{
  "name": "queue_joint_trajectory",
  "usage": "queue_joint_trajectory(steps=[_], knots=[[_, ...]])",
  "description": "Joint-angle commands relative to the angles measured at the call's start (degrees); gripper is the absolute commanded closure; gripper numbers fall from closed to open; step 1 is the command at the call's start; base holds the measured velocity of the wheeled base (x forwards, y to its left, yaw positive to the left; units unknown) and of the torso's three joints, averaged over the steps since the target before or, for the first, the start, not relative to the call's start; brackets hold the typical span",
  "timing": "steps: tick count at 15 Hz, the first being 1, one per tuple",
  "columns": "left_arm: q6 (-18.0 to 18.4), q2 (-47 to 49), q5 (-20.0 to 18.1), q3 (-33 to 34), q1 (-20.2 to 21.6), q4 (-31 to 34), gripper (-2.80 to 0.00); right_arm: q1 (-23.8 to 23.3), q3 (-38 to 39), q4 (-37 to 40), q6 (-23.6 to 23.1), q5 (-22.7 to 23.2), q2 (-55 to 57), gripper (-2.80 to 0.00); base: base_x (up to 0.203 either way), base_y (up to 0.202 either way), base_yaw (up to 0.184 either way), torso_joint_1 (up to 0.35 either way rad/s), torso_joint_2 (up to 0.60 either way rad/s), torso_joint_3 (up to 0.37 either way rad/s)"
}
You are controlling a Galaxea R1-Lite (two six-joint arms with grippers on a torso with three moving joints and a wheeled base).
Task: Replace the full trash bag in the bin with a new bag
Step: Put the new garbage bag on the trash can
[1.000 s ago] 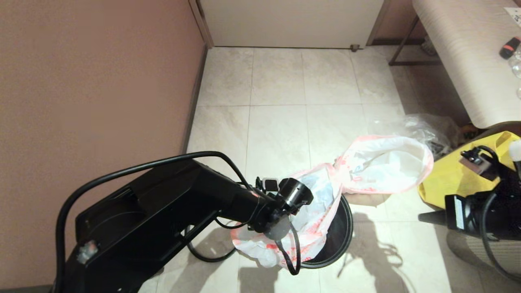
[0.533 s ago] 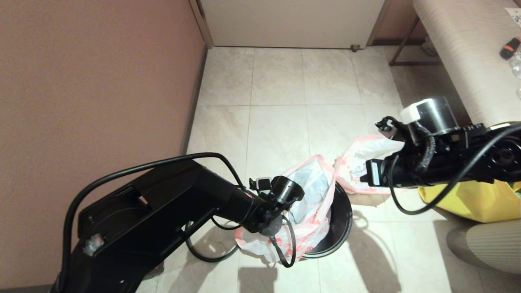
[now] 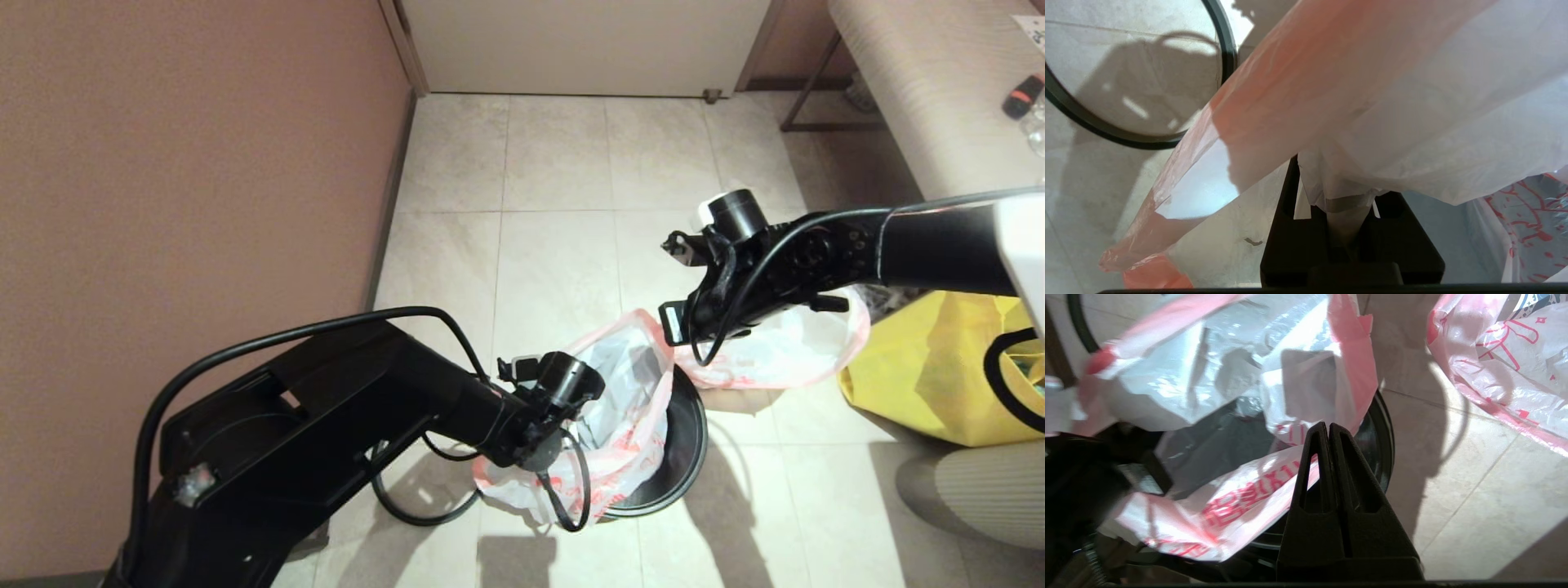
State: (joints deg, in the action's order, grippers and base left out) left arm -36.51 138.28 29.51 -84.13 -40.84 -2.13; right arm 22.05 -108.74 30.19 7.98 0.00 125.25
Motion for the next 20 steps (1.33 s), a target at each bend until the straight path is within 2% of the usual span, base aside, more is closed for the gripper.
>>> queue_joint_trajectory(steps=[1, 9, 14, 17, 20], knots=[[-0.23, 0.53, 0.28, -0.07, 0.06, -0.80, 0.00, -0.60, -3.24, 1.09, -1.85, 0.01, 4.86, 0.00, 0.000, 0.000, 0.000, 0.000, 0.00, 0.000], [-0.14, 1.64, 0.28, -0.03, 0.85, -2.77, 0.00, 2.64, -3.83, 0.09, -5.59, 0.40, 6.09, 0.00, 0.000, 0.000, 0.000, 0.000, 0.00, 0.000], [-0.14, 1.32, 0.19, 0.46, 0.80, -3.58, 0.00, 1.97, -4.44, -11.02, -12.29, 0.35, 10.30, 0.00, 0.000, 0.000, 0.000, 0.000, 0.00, 0.000], [-0.14, 0.77, 0.19, 1.22, 0.41, -4.08, 0.00, 0.77, -4.64, -19.00, -14.07, 0.32, 12.85, 0.00, 0.000, 0.000, 0.000, 0.000, 0.00, 0.000], [-0.14, 0.68, 0.19, 1.33, 0.32, -4.20, 0.00, -0.26, -5.08, -23.01, -15.69, 0.00, 13.58, 0.00, 0.000, 0.000, 0.000, 0.000, 0.00, 0.000]])
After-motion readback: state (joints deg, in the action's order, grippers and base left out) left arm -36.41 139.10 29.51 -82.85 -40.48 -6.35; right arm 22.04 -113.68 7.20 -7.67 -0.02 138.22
